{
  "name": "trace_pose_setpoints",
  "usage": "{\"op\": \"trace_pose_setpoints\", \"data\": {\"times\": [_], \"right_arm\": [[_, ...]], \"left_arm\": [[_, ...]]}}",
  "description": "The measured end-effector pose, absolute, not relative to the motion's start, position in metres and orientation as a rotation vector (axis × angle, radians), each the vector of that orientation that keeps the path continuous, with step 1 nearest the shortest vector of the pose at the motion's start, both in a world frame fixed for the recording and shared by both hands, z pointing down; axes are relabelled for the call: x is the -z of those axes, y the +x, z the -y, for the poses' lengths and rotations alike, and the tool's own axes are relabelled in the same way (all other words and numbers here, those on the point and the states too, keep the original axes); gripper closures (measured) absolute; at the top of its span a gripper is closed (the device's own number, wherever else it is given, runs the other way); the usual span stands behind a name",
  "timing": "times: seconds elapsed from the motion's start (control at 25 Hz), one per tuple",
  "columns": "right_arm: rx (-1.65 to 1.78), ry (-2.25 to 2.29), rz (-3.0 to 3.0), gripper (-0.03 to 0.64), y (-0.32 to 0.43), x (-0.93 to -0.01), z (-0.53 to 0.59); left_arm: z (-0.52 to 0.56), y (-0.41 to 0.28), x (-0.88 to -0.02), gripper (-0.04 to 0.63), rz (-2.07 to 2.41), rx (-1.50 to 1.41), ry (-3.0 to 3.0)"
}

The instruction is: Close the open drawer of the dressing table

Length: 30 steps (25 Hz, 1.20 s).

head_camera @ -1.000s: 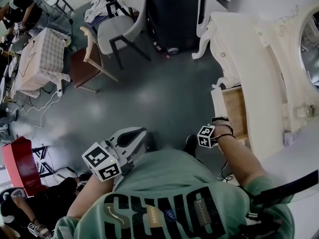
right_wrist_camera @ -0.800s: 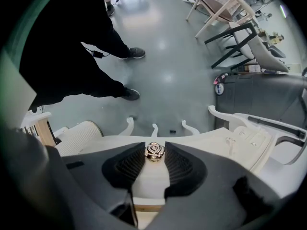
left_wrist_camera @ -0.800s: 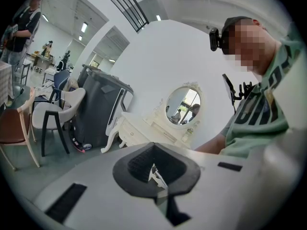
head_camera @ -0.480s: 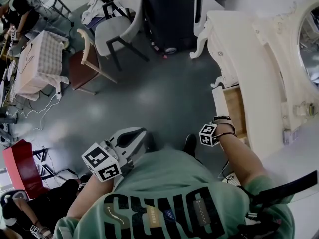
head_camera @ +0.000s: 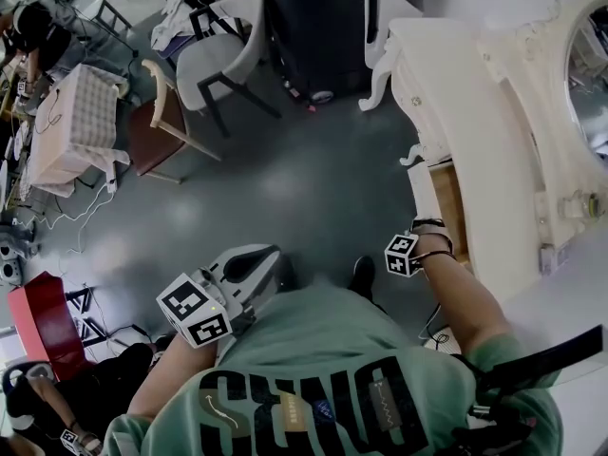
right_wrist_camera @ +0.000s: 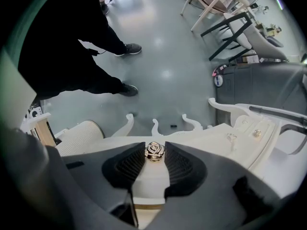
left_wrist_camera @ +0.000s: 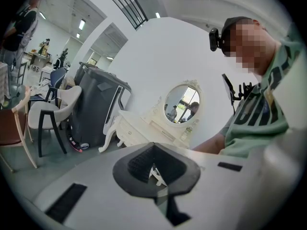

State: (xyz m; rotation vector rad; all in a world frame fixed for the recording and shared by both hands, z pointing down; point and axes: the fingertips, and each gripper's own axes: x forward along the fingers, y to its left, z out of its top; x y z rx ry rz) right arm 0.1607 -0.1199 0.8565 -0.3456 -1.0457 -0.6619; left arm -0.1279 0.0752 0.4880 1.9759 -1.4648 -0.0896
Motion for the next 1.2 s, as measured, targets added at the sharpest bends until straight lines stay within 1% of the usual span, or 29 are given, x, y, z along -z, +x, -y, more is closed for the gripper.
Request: {"op": "trace_pose_setpoints", "data": {"times": [1.2], "right_arm": [[0.634, -0.295, 1.052, 0.488, 0.181, -0.857, 0.145]], "left_arm": [[-0.064, -0.113, -0.487, 0.598, 1.449, 0.059, 1.989]]}}
